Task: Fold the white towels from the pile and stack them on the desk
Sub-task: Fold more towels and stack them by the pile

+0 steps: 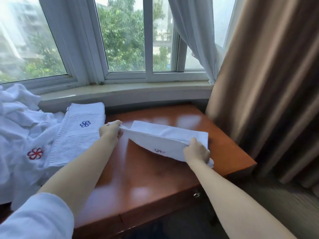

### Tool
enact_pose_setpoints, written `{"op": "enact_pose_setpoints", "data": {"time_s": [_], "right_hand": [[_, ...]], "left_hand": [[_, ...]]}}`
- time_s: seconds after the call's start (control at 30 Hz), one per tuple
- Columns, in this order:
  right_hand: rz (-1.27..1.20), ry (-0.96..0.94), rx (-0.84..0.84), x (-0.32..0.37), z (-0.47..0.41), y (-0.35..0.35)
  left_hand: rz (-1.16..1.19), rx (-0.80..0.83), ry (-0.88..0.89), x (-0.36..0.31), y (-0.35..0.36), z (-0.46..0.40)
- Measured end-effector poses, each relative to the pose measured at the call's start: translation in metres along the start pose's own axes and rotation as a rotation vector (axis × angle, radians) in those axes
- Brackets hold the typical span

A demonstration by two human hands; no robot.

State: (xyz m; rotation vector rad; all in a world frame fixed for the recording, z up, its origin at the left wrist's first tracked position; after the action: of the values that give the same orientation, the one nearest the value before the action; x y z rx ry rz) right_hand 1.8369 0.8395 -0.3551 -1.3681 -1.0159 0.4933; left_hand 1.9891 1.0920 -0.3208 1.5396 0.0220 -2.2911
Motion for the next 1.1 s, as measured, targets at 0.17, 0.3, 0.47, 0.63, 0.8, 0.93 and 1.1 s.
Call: {"op": "enact_pose_setpoints", "data": {"time_s": [0.17, 0.3, 0.47, 0.63, 0.8, 0.93, 1.1], "right_hand": [[-0.013, -0.029, -0.152, 0.014, -0.022, -0.052], [0.080, -0.148, -0.262, 0.027, -0.037, -0.092], [0.057, -0.307, -0.501, 0.051, -0.054, -0.139], [0.100, -0.424, -0.546, 0.057, -0.068, -0.156], [0.268, -0.371, -0.167, 0.055, -0.070, -0.118], [0.273, -0.220, 0.001, 0.052, -0.076, -0.092], [0.201, -0.170, -0.068, 0.053, -0.102, -0.095]], "left_hand": [[0.112, 0.164, 0.101, -0.053, 0.013, 0.035], [0.158, 0.160, 0.184, -0.089, 0.008, 0.054], [0.340, 0.040, 0.302, -0.131, 0.001, 0.072], [0.396, -0.029, 0.284, -0.152, -0.012, 0.068], [0.256, -0.047, 0.182, -0.129, -0.016, 0.044], [0.059, 0.003, 0.077, -0.105, -0.011, 0.021], [-0.045, -0.045, 0.194, -0.109, 0.009, 0.008]]}}
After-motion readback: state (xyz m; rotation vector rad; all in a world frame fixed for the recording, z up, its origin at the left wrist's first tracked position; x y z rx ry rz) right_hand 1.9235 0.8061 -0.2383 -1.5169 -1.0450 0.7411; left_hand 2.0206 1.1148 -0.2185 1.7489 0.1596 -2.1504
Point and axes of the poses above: each hand's wrist, its own z-axis away from the middle knuckle, its own y-axis out of the palm, x = y × z, the point moved 2 cm from there along -z, towards the middle knuckle, and after that the axes turned 4 degrees about -y, right-handed, at the moved point
